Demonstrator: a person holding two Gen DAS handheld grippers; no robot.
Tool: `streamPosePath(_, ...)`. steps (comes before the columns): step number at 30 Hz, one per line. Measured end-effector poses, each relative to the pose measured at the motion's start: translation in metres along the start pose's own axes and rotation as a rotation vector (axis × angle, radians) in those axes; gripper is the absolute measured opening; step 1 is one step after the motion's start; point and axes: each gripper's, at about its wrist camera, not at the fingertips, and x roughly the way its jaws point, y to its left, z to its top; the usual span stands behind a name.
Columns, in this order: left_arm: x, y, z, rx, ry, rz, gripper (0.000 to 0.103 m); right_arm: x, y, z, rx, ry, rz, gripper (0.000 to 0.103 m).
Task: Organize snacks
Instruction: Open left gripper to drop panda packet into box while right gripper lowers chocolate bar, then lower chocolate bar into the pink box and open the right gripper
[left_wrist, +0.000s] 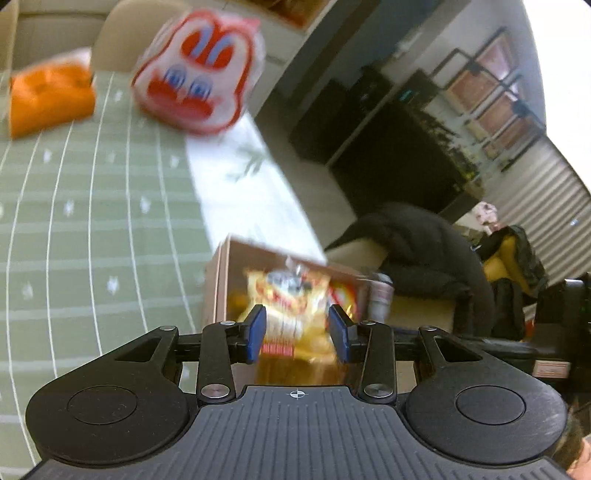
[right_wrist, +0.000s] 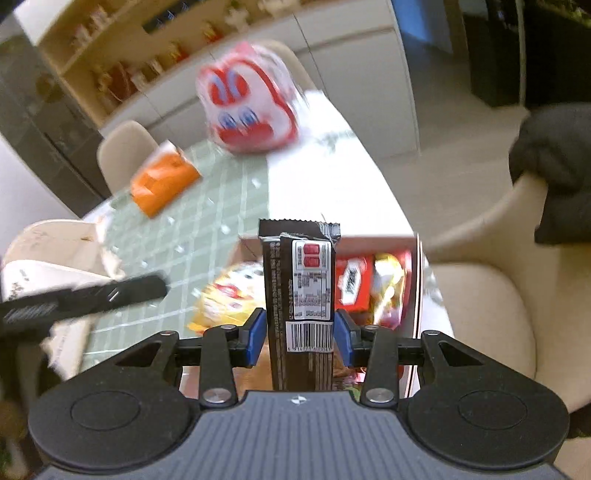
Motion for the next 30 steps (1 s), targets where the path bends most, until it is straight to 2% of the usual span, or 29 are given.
streamPosePath(1,0.006,0.002,-0.001,0.002,0.010,0.018,0.042,0.009,-0.001,-0.003,-0.004,0.006,-0.023,0.028)
streamPosePath(3,0.021,0.000,-0.003,0.022,0.025,0.061,0.042,0.019,-0.002,-0.011,-0.015,0.016,-0.057,0.028)
streamPosePath(5,0.036,0.004,-0.004,0.019,0.044,0.086,0.042,0.020,-0.004,-0.020,-0.016,0.018,-0.050,0.028)
streamPosePath(7,0.047,0.008,-0.010,0.003,0.074,0.073,0.042,0.015,-0.003,-0.028,-0.040,0.005,-0.043,0.028)
streamPosePath(10,0.057,0.004,-0.021,0.024,0.098,0.048,0.043,0.005,-0.001,-0.042,-0.108,-0.029,-0.081,0.028)
streamPosePath(15,0.052,0.004,-0.030,0.019,0.087,0.059,0.045,0.003,-0.001,-0.061,-0.089,-0.009,-0.015,0.028)
streamPosePath(18,0.040,0.004,-0.031,0.044,0.084,0.097,0.043,0.017,0.009,-0.068,-0.105,-0.004,-0.005,0.028)
streamPosePath(21,0.026,0.005,-0.035,0.072,0.081,0.091,0.043,0.023,0.023,-0.070,-0.151,-0.030,-0.011,0.028)
streamPosePath(24,0.015,0.005,-0.037,0.087,0.051,0.082,0.043,0.026,0.033,-0.071,-0.172,-0.025,0.013,0.029)
streamPosePath(27,0.003,0.003,-0.030,0.094,-0.036,0.065,0.043,0.028,0.039,-0.071,-0.179,-0.022,-0.006,0.029)
streamPosePath(30,0.007,-0.001,-0.015,0.121,-0.059,0.068,0.043,0.023,0.039,-0.074,-0.170,-0.034,-0.083,0.029)
